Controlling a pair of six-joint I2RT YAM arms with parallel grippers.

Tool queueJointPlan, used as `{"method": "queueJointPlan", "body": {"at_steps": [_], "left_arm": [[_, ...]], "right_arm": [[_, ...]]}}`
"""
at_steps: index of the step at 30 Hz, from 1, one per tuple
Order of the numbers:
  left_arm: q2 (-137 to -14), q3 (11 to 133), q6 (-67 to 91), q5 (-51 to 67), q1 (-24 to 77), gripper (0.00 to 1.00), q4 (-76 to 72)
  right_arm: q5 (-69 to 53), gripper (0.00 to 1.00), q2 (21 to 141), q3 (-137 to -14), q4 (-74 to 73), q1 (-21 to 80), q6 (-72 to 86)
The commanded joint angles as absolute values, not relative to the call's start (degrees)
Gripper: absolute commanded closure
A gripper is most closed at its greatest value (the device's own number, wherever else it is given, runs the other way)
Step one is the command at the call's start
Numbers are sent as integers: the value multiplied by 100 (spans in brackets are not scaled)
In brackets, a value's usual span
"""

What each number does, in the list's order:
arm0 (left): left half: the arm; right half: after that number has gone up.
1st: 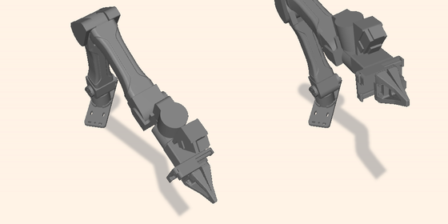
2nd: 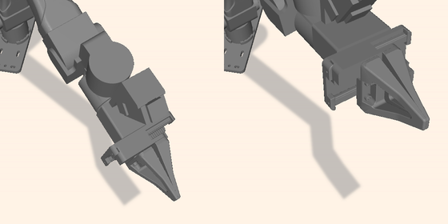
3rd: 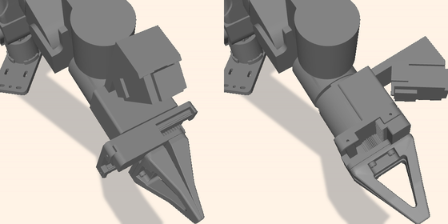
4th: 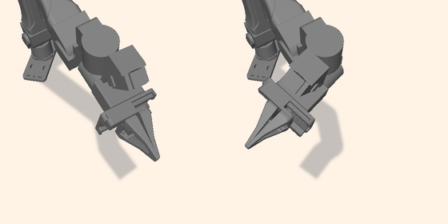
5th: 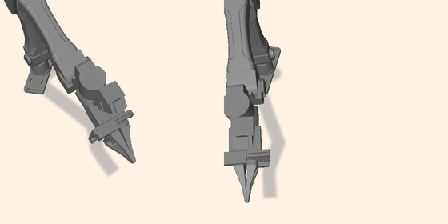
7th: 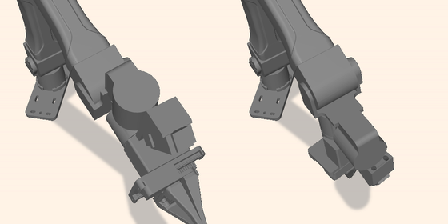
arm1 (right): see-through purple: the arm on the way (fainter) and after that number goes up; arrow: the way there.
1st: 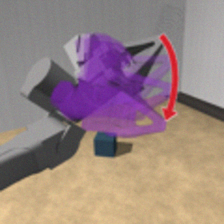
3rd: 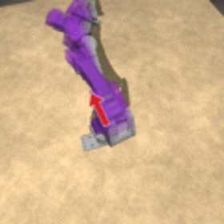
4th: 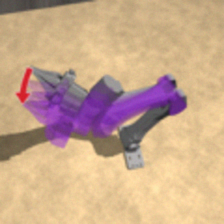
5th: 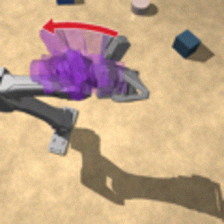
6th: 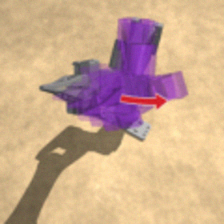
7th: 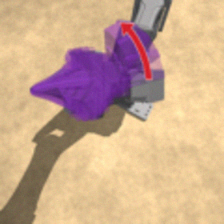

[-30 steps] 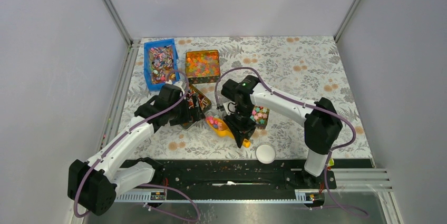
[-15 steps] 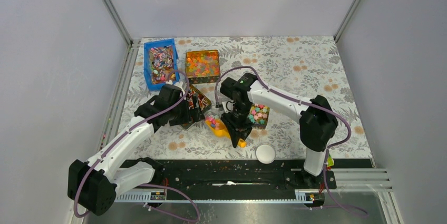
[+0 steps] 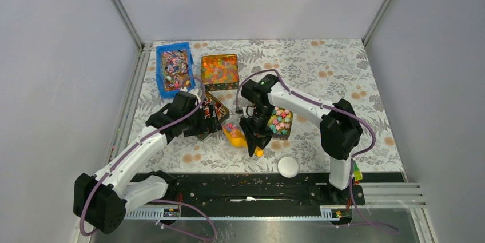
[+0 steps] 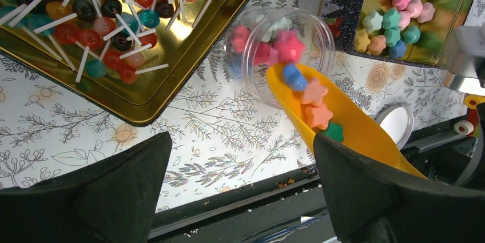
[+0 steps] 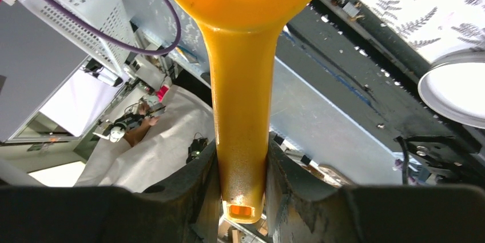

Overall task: Pack the candies
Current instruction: Place the fake candies in the packing bottle.

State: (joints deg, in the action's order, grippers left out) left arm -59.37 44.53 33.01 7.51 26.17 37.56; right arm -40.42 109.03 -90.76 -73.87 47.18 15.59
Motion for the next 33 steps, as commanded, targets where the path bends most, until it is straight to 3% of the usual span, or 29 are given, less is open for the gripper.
{"method": "queueJointPlan", "body": {"at_steps": [1, 9, 33], "left_arm": [[-5853, 4667, 3226, 799, 2592, 1, 3701], [-5936, 4724, 3193, 783, 2593, 1, 3682], [-6347, 5257, 2993, 910, 2593, 1, 3625]], "right_arm": [[-4446, 100, 10998, -9289, -7833, 4684, 1755], [-4839, 100, 11017, -9350, -7878, 4615, 1966], [-4232, 100, 11038, -9997, -8446, 4571, 1291]]}}
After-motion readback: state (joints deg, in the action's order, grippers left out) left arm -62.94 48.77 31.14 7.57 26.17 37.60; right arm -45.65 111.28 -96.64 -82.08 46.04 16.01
